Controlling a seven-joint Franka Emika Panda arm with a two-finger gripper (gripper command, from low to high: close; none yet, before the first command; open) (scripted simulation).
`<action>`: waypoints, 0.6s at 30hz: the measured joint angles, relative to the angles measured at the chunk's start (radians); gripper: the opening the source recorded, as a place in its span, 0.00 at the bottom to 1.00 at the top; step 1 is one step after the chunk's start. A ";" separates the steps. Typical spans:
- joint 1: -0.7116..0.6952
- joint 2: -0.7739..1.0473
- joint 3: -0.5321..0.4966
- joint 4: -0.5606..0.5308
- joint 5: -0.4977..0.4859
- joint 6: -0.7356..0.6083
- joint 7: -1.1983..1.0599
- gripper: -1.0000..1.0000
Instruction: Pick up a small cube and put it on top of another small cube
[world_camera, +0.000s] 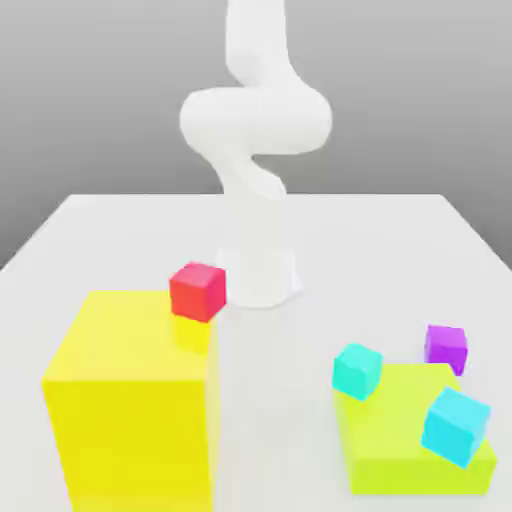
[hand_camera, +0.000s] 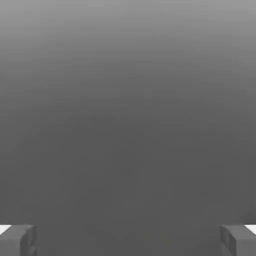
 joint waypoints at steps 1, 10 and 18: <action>0.024 0.019 -0.001 -0.012 -0.006 0.012 -0.043 0.50; 0.216 0.182 -0.010 -0.108 -0.049 0.114 -0.410 0.50; 0.379 0.325 -0.021 -0.193 -0.070 0.204 -0.745 0.50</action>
